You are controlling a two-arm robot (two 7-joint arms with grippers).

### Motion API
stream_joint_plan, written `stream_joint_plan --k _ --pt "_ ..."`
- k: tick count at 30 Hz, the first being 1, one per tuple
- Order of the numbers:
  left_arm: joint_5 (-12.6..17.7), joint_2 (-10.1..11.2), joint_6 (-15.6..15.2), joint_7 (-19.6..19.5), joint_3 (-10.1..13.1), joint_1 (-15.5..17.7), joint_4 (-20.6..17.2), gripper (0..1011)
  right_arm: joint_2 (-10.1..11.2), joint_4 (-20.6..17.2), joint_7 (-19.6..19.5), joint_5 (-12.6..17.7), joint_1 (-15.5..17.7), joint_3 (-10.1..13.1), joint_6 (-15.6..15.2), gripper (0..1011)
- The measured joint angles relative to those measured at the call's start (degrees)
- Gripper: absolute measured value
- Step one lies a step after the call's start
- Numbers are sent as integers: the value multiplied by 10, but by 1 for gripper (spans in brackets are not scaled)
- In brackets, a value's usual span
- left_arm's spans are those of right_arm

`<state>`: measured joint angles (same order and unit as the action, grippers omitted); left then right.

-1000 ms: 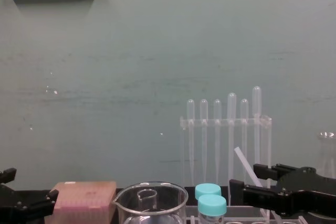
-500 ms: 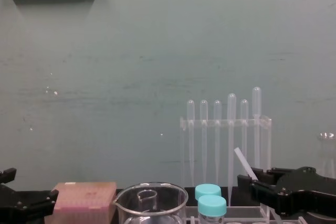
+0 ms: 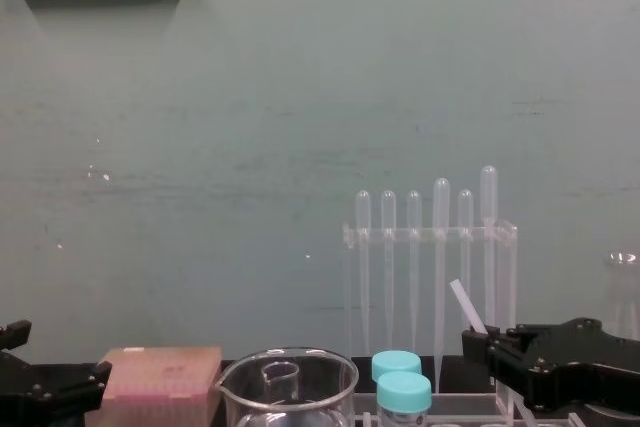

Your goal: Pick up the stirring rod with one hand, then place it down.

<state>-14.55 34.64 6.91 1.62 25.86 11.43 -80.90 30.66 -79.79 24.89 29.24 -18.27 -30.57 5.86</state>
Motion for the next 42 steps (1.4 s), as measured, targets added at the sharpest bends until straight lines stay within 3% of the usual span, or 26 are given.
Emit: stream_joint_plan --k 5,10,16,25,32,42 --pt "0 0 0 0 0 0 0 1000 -3 -1 -2 -8 3 7 19 70" --pt "0 0 0 0 0 0 0 1000 -17 -2 -11 -27 13 31 109 70" --pt "0 0 0 0 0 0 0 1000 -38 9 -2 -15 10 67 199 70" --pt "0 0 0 0 0 0 0 1000 -51 23 38 15 8 101 276 70" --pt "0 0 0 0 0 0 0 1000 -51 45 75 44 16 109 284 70" --pt "0 0 0 0 0 0 0 1000 -51 44 76 43 16 109 283 70"
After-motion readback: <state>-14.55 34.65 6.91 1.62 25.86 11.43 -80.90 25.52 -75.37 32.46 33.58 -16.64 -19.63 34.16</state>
